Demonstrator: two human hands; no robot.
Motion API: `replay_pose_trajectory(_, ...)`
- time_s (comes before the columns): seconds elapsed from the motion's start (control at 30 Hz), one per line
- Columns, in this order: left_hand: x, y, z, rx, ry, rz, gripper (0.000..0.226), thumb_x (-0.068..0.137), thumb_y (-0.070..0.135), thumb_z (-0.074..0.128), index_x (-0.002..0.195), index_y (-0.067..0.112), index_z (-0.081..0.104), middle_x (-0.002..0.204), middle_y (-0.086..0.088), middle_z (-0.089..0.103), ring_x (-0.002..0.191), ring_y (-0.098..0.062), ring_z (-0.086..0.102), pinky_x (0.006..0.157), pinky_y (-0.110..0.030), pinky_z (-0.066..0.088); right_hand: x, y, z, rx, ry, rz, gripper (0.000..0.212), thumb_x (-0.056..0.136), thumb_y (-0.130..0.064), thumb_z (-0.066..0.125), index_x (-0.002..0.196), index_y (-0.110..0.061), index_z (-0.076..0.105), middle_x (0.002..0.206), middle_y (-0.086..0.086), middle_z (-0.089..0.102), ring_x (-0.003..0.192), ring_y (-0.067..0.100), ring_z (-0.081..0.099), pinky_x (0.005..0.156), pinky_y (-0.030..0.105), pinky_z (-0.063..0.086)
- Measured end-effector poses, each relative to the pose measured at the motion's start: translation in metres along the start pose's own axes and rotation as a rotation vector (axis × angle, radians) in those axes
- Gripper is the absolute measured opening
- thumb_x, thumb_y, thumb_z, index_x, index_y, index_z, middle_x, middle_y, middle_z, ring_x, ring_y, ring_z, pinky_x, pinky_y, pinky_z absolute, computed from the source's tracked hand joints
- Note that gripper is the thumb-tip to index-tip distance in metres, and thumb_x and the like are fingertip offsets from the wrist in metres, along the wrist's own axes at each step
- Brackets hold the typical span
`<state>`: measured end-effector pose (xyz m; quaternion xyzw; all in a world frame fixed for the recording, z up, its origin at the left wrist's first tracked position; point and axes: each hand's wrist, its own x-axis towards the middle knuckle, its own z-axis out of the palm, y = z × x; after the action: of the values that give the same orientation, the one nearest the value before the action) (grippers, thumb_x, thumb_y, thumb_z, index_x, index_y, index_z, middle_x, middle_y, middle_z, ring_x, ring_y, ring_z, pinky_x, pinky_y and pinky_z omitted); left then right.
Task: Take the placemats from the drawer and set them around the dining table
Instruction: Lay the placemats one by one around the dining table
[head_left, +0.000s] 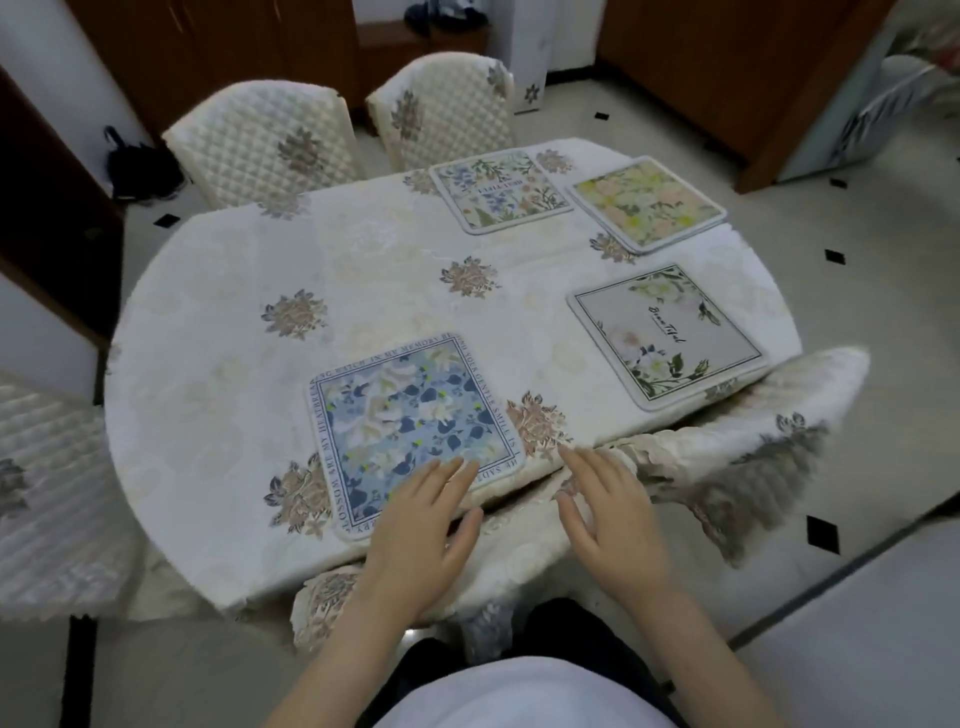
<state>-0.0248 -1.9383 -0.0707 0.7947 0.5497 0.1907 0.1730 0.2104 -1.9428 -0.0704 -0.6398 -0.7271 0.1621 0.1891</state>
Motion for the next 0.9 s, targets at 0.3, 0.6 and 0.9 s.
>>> replay_pose_trajectory(0.3, 0.063, 0.080, 0.030, -0.001, 0.079, -0.111, 0.053, 0.097, 0.046, 0.031, 0.136, 0.018, 0.052, 0.134, 0.002, 0.055, 0.126, -0.019, 0.048, 0.104, -0.040, 0.041, 0.024, 0.085, -0.058, -0.037, -0.047, -0.025, 0.055, 0.096, -0.047, 0.027, 0.144, -0.023, 0.041, 0.144, -0.001, 0.047, 0.138, 0.020, 0.033, 0.116, 0.037, 0.025)
replay_pose_trajectory(0.6, 0.133, 0.186, 0.083, -0.048, 0.065, -0.100, 0.049, 0.095, 0.043, 0.035, 0.132, 0.018, 0.055, 0.128, 0.006, 0.058, 0.119, -0.012, 0.049, 0.099, -0.030, 0.040, 0.037, 0.189, -0.127, -0.002, 0.011, 0.005, 0.052, 0.096, -0.043, 0.033, 0.138, -0.018, 0.049, 0.137, -0.002, 0.053, 0.131, 0.020, 0.042, 0.112, 0.036, 0.029)
replay_pose_trajectory(0.9, 0.178, 0.209, 0.105, -0.024, -0.028, -0.037, 0.051, 0.096, 0.047, 0.031, 0.136, 0.022, 0.051, 0.131, 0.010, 0.055, 0.121, -0.007, 0.044, 0.100, -0.018, 0.028, 0.036, 0.235, -0.147, -0.017, 0.040, 0.115, 0.051, 0.093, -0.041, 0.039, 0.133, -0.015, 0.054, 0.132, 0.003, 0.057, 0.129, 0.025, 0.045, 0.107, 0.043, 0.038)
